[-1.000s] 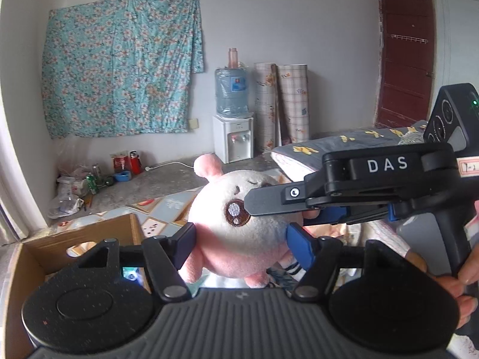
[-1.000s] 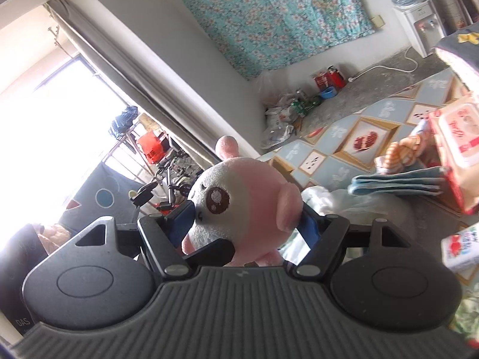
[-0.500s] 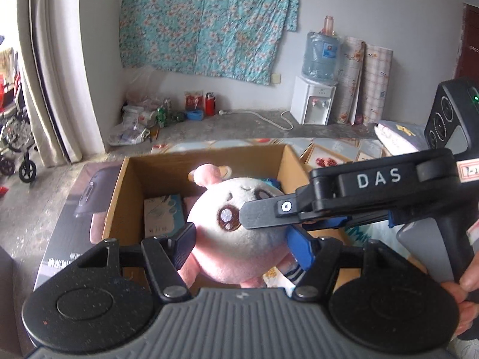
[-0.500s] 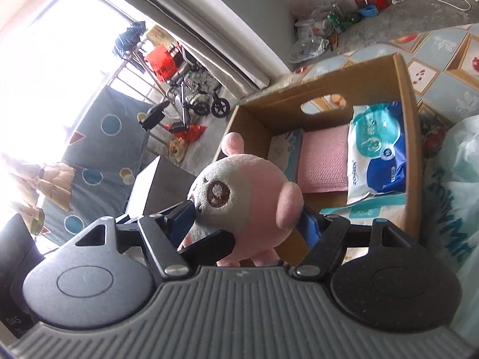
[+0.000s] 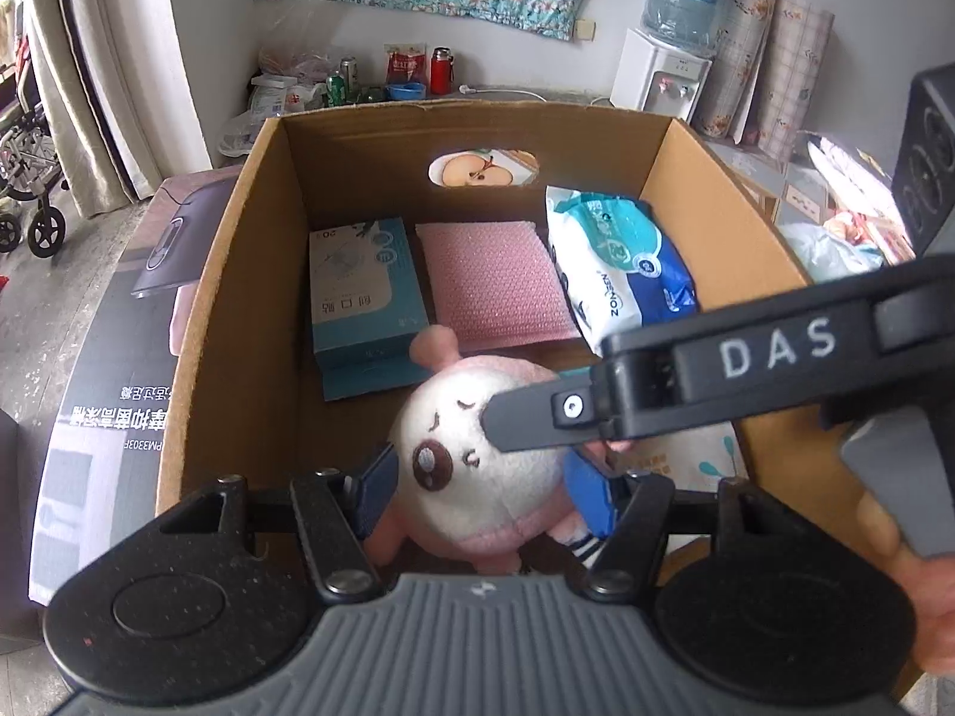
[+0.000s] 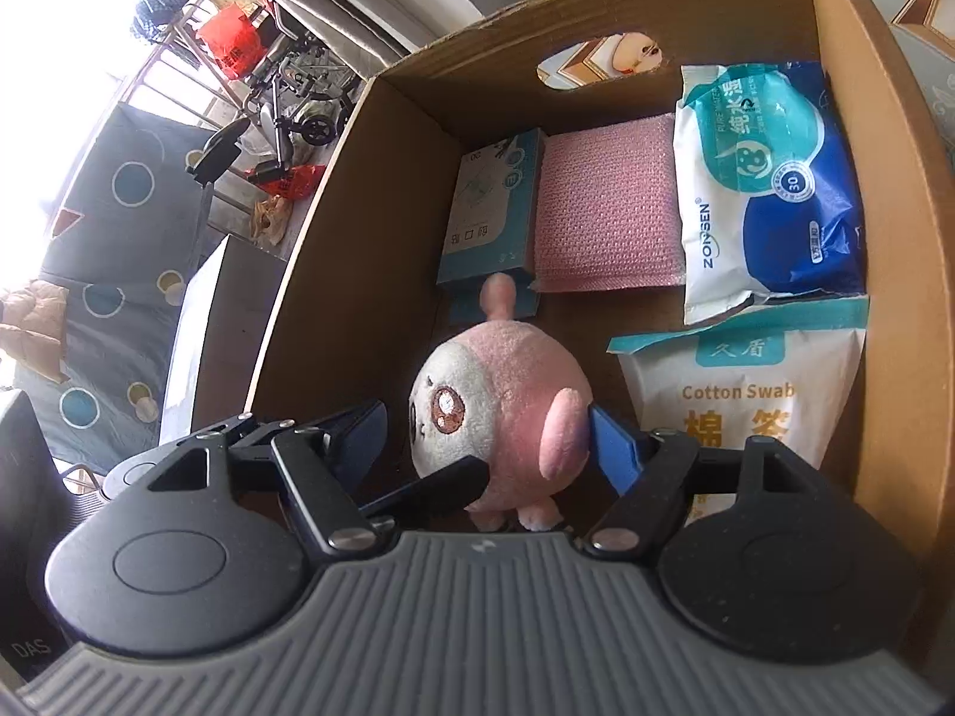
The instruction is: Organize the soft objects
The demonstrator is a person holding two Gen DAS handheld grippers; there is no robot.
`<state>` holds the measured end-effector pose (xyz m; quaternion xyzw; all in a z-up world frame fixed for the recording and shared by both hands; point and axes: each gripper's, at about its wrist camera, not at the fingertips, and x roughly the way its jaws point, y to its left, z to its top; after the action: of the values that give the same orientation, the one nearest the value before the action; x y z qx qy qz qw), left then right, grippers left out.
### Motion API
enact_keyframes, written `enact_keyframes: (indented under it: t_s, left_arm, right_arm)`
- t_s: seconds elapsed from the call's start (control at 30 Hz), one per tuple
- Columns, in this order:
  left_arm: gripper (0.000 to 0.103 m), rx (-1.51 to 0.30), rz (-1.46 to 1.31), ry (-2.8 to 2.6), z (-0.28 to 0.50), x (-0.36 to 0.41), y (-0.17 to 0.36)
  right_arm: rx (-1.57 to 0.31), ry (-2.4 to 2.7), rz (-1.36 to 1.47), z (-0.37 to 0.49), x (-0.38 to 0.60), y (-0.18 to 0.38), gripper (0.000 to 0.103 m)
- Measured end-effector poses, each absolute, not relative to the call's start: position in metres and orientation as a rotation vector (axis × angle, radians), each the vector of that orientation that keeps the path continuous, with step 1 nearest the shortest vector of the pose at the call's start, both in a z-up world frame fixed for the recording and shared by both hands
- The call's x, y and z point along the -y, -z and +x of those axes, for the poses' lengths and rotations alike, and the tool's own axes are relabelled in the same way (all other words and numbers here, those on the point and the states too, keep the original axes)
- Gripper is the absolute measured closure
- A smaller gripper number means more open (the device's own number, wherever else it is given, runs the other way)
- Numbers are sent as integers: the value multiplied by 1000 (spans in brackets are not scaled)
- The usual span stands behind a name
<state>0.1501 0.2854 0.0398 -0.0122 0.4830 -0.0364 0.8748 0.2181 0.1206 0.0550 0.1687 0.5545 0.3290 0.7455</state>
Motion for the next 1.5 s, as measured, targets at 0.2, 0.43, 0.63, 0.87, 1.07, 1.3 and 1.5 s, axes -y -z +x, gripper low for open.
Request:
enact_keyframes:
  t_s: [0.2,0.43,0.63,0.87,1.07,1.3,1.5]
  left_arm:
    - [40,-1027,-11,94,147,-281,-39]
    - [37,-1094,4,127,151,-273,-33]
    - [37,-1090,78,84,152,-269,-29]
    - [37,-1100,24,71,151,-273,-30]
    - [23,-1071,-38,92,144,-273,-42]
    - [20,-974,-99,53,126,-268,-73]
    - [16,-825,-29,88,107,-229,-110]
  right_arm:
    - [-1123,-702,322,231,-118,-73,30]
    - [-1140,-746,215,256,-153,-63,49]
    - [-1163,-723,100,250,-159,-54,56]
    - [-1167,-716,151,256,-148,-48,56]
    - [-1141,-754,263,250,-134,-57,50]
    - [-1000,-829,489,222,-74,-99,44]
    - [-877,-836,583,193,-4,-132,43]
